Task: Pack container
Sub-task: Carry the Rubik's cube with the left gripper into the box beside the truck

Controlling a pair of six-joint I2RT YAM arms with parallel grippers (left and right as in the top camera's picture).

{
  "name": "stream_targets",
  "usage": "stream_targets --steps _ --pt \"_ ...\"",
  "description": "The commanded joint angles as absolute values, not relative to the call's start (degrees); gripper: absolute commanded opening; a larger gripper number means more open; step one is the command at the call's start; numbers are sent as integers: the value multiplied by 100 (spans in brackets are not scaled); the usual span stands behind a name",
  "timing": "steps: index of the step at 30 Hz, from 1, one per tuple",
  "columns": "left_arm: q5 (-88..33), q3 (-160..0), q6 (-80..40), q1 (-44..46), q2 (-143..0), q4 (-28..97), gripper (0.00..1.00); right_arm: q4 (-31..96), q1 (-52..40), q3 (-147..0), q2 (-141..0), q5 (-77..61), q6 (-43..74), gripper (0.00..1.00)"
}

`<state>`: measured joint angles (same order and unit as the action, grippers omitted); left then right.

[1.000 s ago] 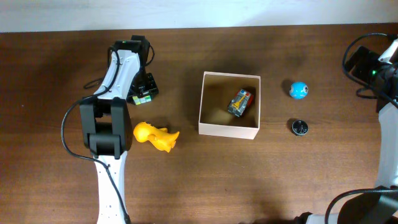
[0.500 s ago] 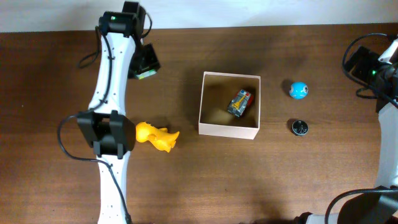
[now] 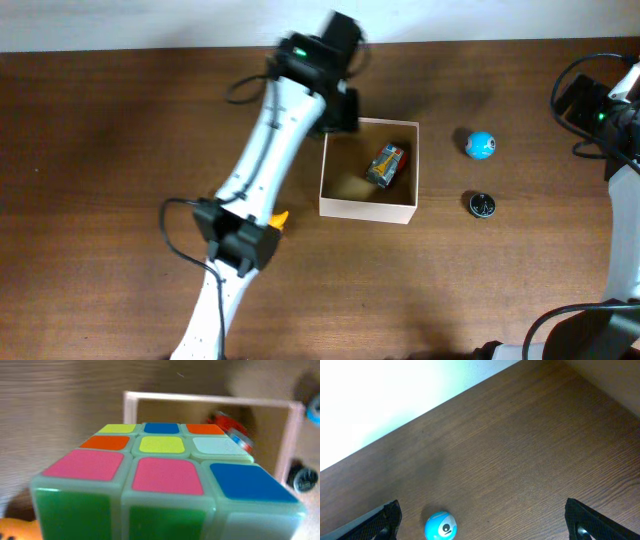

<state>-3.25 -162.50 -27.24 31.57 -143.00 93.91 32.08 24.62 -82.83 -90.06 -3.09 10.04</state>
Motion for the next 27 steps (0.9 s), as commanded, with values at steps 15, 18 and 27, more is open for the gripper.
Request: stream_targets --steps 15,18,27 --pt "954 -16164 -2759 3736 -14938 9247 55 3194 2477 -8405 -9017 -325 950 99" --pt "720 -16164 -2694 3721 -15113 9220 55 3194 2477 -8407 -9017 -325 950 99" --pt "670 -16149 -2657 3667 -15290 9146 55 3194 2477 -8407 -9017 -325 950 99"
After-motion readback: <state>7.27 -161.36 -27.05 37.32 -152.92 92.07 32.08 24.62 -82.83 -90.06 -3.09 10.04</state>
